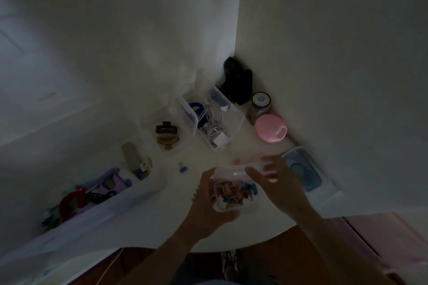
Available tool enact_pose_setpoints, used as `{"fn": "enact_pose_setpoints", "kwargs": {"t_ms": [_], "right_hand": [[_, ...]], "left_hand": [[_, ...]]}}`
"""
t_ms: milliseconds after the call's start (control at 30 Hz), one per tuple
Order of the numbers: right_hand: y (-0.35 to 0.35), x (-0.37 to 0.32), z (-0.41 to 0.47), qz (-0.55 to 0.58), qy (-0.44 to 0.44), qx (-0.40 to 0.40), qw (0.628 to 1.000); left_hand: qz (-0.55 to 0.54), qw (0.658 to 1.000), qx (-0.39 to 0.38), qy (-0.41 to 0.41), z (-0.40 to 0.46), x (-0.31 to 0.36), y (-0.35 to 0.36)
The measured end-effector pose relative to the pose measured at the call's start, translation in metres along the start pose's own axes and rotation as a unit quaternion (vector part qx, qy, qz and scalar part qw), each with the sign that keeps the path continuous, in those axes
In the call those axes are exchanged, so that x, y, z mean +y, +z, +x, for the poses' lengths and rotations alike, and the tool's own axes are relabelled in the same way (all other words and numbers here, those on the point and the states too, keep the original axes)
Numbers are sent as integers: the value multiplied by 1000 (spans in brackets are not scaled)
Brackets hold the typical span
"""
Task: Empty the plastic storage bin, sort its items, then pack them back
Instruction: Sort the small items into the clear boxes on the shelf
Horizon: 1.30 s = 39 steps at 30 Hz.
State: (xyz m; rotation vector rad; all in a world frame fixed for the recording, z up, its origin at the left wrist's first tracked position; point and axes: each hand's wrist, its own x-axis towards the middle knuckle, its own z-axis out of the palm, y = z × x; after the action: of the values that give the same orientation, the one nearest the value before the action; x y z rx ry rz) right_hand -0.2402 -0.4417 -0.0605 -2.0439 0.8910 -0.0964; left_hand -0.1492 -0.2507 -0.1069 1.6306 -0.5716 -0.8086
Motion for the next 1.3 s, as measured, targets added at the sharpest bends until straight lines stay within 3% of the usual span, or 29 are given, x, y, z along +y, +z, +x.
{"fn": "enact_pose_setpoints", "kwargs": {"t_ms": [100,200,300,500,667,867,933,1000,1067,1200,1300], "right_hand": [[38,25,-10,113,137,-97,979],[72,33,-19,131,162,-116,971],[107,21,-22,117,152,-155,969],[184,-22,-1,72,96,-193,974],[221,-42,18,45,102,-278,954],[246,-35,49,-21,89,-295,951],[248,-33,64,-17,79,-263,961],[250,-34,81,-64,10,-166,984],[258,-35,101,-145,-70,-96,982],[283,-30,123,-271,-121,-103,949],[293,-25,124,-233,-132,-82,960]], "left_hand": [[-6,999,-2,-53,-18,-25,2],[18,996,14,-87,-35,-47,-9],[74,991,56,-102,-56,-66,-27],[137,953,230,-145,-79,-100,-72],[157,938,270,-151,-79,-115,-99],[150,931,305,-136,-81,-130,-107],[135,931,309,-137,-79,-134,-110],[125,935,302,-135,-79,-137,-113],[123,939,293,-133,-78,-138,-113],[128,939,290,-131,-81,-143,-112],[127,936,298,-137,-83,-146,-111]]}}
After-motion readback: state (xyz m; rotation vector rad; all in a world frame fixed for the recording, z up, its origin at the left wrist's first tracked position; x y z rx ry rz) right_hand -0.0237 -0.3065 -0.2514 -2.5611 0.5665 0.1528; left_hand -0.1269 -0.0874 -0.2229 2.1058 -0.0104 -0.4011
